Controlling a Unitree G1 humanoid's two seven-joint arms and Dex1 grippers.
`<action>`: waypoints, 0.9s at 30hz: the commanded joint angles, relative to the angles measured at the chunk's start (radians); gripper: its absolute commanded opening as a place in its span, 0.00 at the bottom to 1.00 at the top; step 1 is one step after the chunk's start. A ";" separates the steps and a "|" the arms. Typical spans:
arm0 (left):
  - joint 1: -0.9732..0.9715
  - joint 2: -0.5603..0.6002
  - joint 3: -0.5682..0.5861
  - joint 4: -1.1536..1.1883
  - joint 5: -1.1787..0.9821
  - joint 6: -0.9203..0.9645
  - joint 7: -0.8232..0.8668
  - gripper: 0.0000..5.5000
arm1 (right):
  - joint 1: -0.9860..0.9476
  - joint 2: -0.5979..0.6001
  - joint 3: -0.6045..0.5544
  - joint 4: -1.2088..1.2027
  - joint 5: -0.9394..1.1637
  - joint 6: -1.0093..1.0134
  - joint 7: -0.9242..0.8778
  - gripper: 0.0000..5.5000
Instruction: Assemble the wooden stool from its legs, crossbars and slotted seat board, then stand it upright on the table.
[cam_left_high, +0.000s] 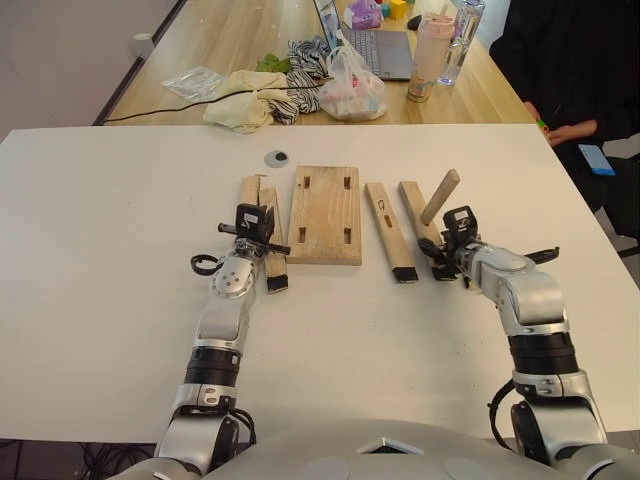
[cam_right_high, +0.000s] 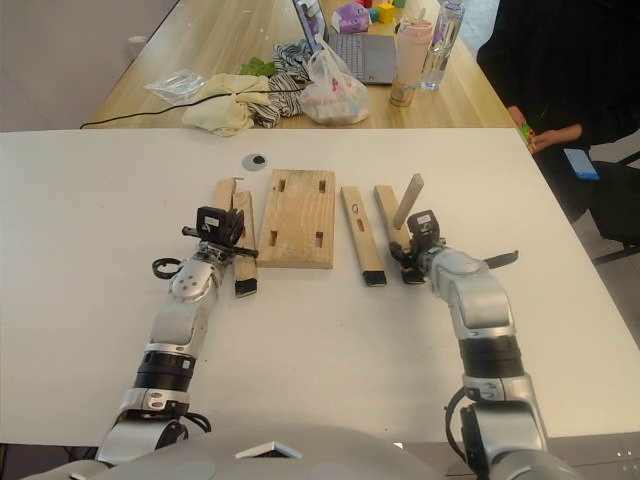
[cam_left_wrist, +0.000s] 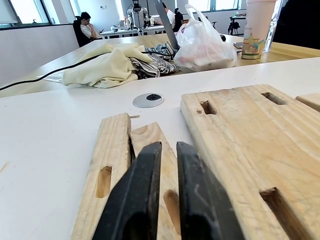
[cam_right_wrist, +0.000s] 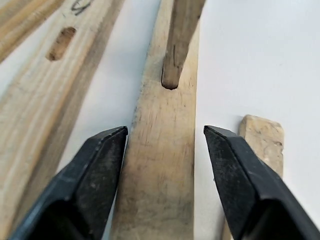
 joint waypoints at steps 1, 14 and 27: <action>0.001 0.006 0.007 -0.004 0.007 -0.007 0.006 0.09 | 0.017 -0.006 0.004 0.030 0.013 0.042 0.017 0.51; -0.040 -0.061 0.152 -0.182 -0.546 0.136 -0.301 0.23 | -0.127 0.021 -0.104 0.019 0.133 -0.184 0.126 0.37; -0.127 -0.067 0.160 -0.359 -1.070 0.437 -0.631 0.57 | -0.362 -0.151 -0.161 -0.074 0.621 0.035 0.683 0.37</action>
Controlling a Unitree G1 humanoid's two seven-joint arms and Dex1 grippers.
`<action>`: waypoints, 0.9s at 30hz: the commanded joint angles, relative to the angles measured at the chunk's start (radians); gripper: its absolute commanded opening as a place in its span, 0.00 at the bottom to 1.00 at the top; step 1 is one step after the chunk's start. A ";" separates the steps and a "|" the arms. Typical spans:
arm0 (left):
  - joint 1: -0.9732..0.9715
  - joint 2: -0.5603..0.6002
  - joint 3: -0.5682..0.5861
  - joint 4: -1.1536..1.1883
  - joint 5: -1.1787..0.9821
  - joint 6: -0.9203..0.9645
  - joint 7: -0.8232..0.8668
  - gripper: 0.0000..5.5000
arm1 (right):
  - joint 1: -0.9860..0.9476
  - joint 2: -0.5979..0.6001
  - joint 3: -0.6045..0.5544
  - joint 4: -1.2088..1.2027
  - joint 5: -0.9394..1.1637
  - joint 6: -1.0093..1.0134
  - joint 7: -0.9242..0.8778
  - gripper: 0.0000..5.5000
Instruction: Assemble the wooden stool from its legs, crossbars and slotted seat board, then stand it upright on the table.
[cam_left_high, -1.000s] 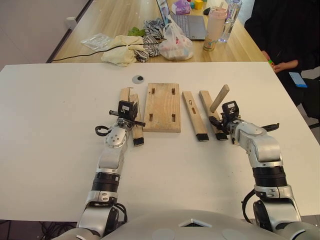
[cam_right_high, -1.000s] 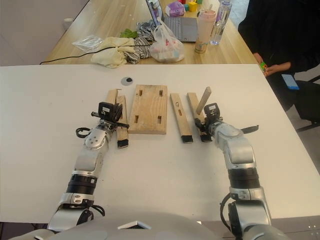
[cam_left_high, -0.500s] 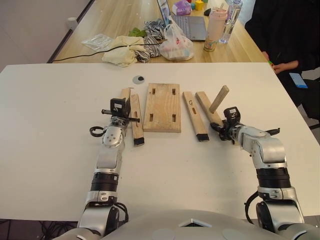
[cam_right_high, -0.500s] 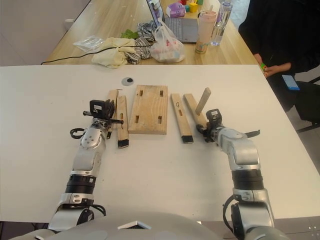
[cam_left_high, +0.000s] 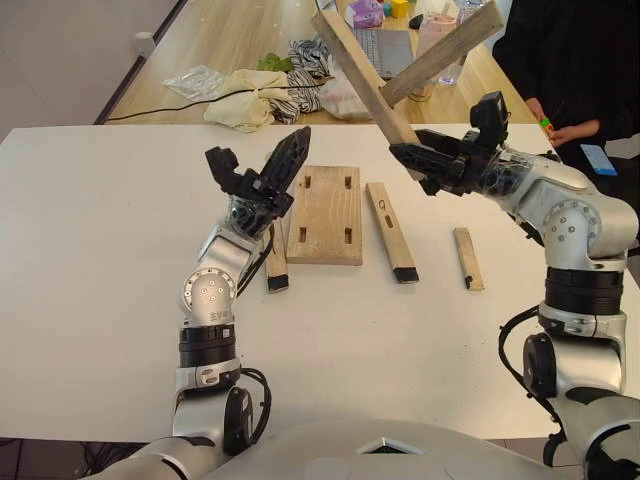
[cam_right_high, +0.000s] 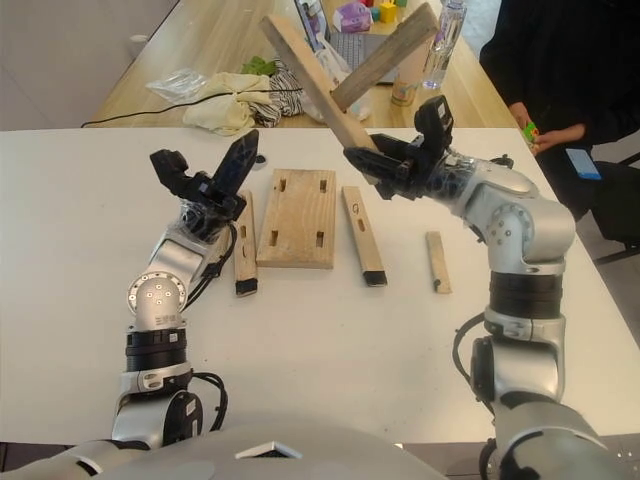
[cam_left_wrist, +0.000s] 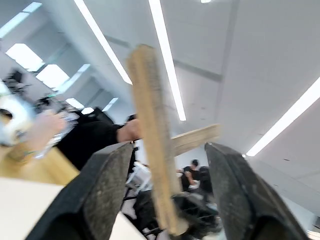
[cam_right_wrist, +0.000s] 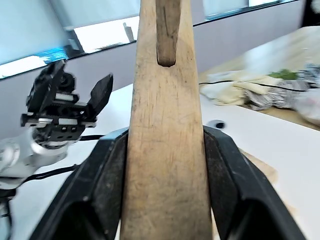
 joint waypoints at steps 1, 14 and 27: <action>0.012 0.009 -0.034 -0.068 -0.024 0.022 -0.046 0.61 | -0.004 -0.064 0.010 -0.087 0.116 0.078 0.096 0.37; 0.037 0.006 -0.018 -0.188 -0.139 0.031 -0.014 0.57 | 0.090 -0.153 0.076 -0.220 0.241 0.174 0.192 0.37; -0.006 0.041 0.027 -0.089 -0.217 0.049 -0.010 0.37 | 0.134 -0.117 0.124 -0.200 0.187 0.078 0.114 0.43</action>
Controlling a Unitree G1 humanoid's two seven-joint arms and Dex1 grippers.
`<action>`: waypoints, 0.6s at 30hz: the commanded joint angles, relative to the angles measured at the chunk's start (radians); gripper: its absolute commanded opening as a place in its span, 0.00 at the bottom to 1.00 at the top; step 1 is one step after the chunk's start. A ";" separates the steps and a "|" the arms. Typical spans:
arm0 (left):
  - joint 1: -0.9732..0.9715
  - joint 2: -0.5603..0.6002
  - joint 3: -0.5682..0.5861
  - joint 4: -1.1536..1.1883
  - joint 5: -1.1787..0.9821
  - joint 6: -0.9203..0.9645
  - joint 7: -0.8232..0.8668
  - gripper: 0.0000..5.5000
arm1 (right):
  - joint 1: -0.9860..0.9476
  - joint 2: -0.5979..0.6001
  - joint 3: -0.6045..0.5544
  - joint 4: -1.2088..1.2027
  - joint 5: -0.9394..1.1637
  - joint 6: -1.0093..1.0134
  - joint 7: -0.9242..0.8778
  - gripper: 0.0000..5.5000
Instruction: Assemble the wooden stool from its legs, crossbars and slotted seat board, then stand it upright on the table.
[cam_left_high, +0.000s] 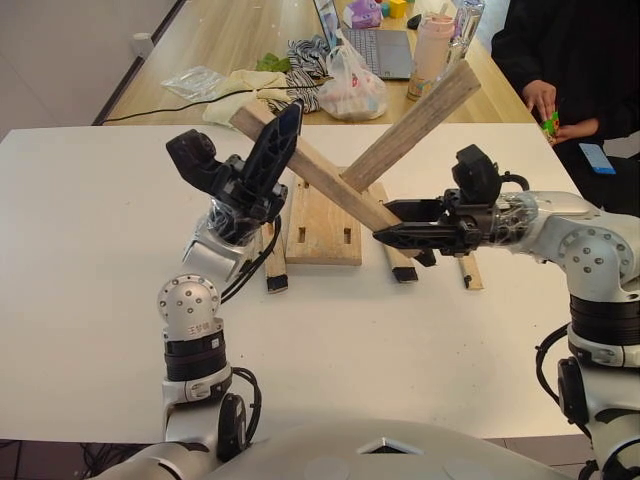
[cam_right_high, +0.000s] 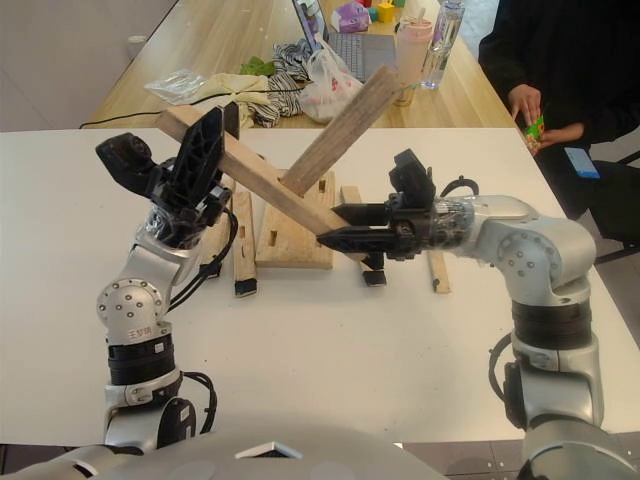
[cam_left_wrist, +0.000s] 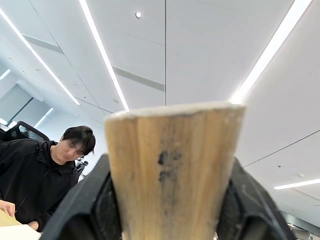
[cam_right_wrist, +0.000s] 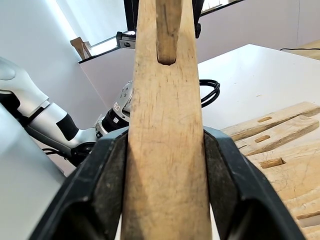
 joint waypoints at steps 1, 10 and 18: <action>-0.056 0.006 0.032 0.061 -0.002 -0.013 0.041 0.37 | 0.020 0.022 0.029 0.021 -0.063 -0.037 -0.083 0.46; -0.222 0.291 0.084 0.300 0.299 -0.126 -0.034 0.37 | 0.095 0.077 0.233 0.346 -0.568 -0.401 -0.429 0.42; -0.296 0.403 -0.051 0.631 0.642 -0.303 -0.250 0.37 | -0.070 0.264 -0.035 0.527 -0.562 -0.631 -0.721 0.15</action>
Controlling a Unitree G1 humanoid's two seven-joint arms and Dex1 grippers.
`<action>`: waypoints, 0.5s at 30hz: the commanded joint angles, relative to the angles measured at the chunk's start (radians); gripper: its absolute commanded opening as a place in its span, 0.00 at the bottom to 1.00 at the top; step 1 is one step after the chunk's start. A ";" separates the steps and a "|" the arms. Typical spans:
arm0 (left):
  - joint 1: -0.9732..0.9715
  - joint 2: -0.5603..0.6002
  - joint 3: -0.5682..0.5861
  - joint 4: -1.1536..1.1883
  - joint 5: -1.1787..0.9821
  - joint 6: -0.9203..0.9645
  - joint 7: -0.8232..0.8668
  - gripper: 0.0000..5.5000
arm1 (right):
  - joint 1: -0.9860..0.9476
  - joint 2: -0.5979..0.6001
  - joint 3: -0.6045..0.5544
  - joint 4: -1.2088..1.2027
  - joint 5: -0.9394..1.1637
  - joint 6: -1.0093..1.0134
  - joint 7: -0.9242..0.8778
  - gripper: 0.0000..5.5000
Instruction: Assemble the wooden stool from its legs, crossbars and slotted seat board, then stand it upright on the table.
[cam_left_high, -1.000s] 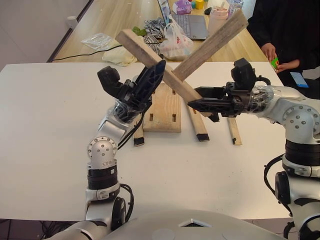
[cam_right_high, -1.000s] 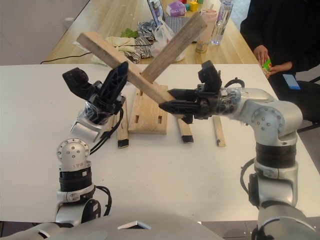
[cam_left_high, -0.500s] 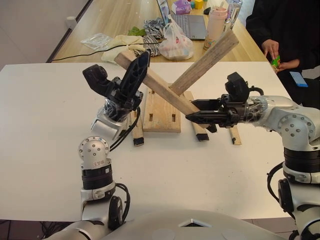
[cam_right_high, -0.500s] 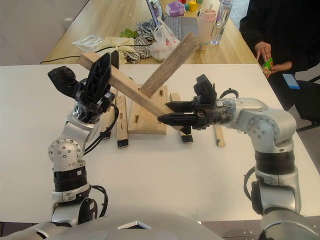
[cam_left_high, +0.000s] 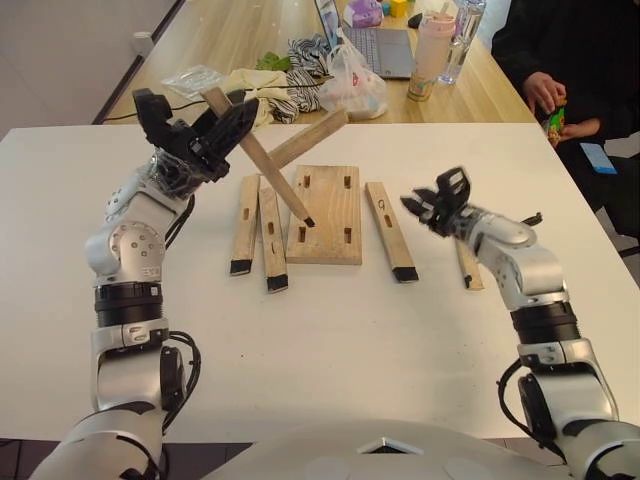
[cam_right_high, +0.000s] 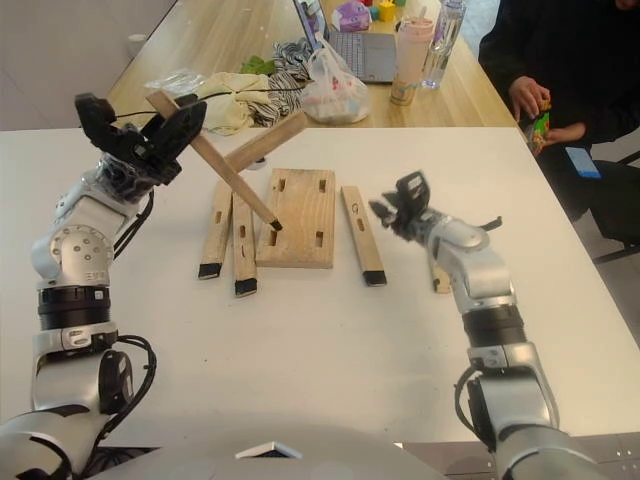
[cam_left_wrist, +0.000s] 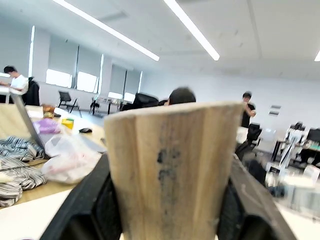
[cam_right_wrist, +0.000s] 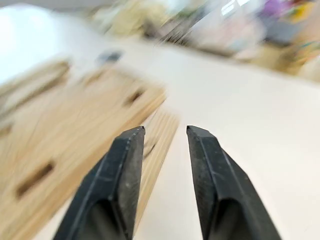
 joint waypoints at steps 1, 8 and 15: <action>-0.058 0.017 -0.051 0.146 0.111 -0.073 -0.084 0.37 | -0.056 0.043 -0.067 0.067 0.008 -0.045 -0.049 0.12; -0.110 0.005 -0.010 0.206 0.084 -0.072 -0.146 0.37 | -0.066 0.053 -0.076 0.100 -0.008 -0.056 -0.039 0.00; -0.123 0.007 0.028 0.164 0.014 0.042 -0.195 0.37 | -0.080 0.054 -0.090 0.130 -0.022 -0.065 -0.043 0.00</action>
